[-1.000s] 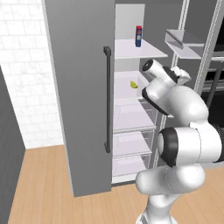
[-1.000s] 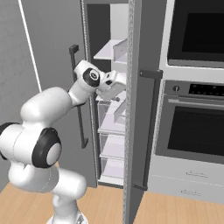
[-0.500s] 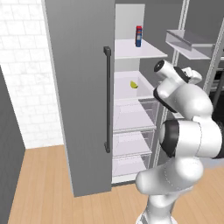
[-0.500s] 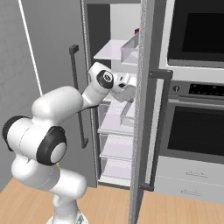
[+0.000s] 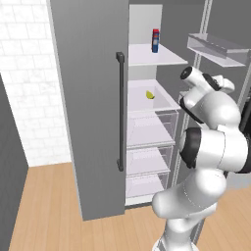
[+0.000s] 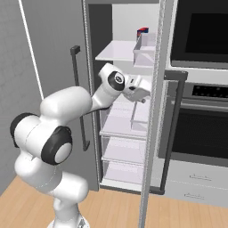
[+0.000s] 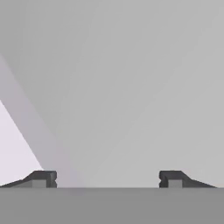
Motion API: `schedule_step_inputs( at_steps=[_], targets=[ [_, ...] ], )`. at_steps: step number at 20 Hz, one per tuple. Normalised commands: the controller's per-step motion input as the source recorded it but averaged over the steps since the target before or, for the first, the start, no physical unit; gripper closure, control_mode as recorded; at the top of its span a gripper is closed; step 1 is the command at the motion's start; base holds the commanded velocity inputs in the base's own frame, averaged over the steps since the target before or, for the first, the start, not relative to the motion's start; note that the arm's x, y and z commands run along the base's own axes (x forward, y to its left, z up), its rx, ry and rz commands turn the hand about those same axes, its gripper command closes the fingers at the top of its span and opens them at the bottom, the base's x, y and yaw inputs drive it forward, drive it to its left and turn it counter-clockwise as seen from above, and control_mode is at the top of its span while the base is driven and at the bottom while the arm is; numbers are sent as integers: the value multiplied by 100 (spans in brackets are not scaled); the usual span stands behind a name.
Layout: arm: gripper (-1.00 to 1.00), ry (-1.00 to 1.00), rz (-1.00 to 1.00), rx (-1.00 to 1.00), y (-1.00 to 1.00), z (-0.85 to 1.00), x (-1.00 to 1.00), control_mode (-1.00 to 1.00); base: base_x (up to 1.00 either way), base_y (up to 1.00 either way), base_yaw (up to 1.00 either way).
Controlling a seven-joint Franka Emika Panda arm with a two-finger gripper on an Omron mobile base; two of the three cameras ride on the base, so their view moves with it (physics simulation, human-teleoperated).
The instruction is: Grab a lemon wedge from the fridge and one ice cube from the ice bowl, and put them in the glass of lemonade.
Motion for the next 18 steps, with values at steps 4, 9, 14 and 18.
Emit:
schedule_step_inputs(
  at_steps=[4, 9, 14, 18],
  targets=[
    [-100, -7, 0, 0, 0, 0, 1, -100, 0, 0, 0],
    [-100, -5, 14, 1, 56, 12, -4, -100, 0, 0, 0],
    [-100, -2, 29, 7, 88, 61, -7, -100, 0, 0, 0],
    [-100, -3, 31, 14, 85, 66, -15, -100, 0, 0, 0]
  ],
)
